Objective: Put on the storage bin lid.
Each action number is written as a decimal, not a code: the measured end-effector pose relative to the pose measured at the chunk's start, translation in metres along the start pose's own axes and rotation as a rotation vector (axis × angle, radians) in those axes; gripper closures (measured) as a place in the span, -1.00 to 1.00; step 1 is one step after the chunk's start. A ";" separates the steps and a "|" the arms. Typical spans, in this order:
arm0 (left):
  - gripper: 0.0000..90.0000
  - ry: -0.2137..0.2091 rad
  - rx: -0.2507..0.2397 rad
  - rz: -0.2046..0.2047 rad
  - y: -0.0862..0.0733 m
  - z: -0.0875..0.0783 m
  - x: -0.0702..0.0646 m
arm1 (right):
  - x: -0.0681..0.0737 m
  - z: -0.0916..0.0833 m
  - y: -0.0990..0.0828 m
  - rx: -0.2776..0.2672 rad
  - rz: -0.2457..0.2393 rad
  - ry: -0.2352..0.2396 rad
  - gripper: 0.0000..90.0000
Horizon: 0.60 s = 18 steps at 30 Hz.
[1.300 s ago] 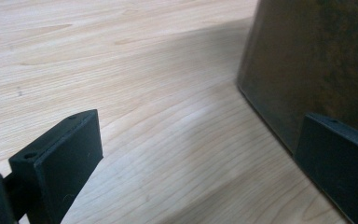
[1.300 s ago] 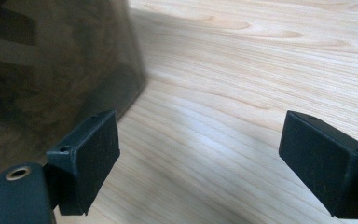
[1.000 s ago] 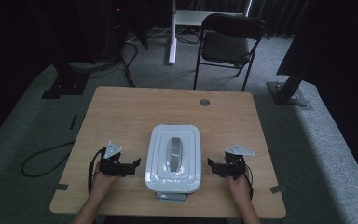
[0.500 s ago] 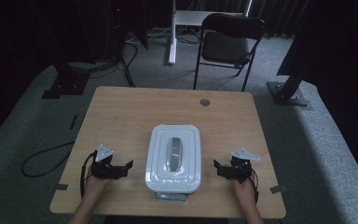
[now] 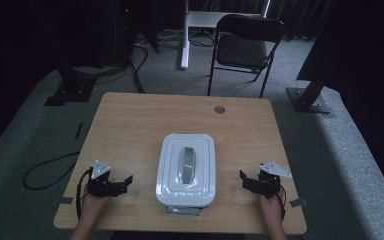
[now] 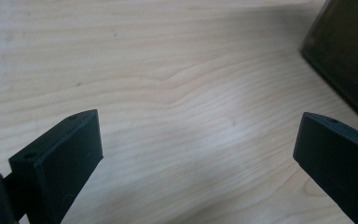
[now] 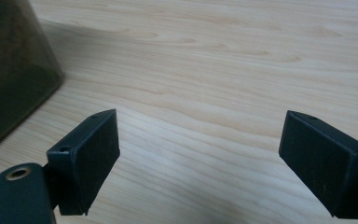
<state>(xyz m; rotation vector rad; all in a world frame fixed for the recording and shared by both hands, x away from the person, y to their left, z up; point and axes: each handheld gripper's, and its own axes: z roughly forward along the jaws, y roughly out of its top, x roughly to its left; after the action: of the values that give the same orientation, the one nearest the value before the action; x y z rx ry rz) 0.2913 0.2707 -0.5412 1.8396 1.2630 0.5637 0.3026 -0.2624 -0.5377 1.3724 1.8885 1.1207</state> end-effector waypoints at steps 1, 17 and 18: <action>-0.96 0.000 0.000 0.000 0.000 0.000 0.000 | 0.000 0.000 0.000 0.000 0.000 0.000 -0.74; -0.96 0.112 0.009 -0.076 -0.018 -0.020 0.020 | -0.024 -0.014 -0.020 0.052 0.079 -0.115 -0.74; -0.96 0.127 0.011 -0.081 -0.019 -0.021 0.020 | -0.025 -0.015 -0.021 0.056 0.081 -0.128 -0.74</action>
<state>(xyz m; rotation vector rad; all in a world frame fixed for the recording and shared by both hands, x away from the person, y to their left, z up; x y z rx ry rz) 0.2734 0.3003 -0.5463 1.7762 1.4209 0.6382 0.2890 -0.2936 -0.5497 1.5266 1.7998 1.0000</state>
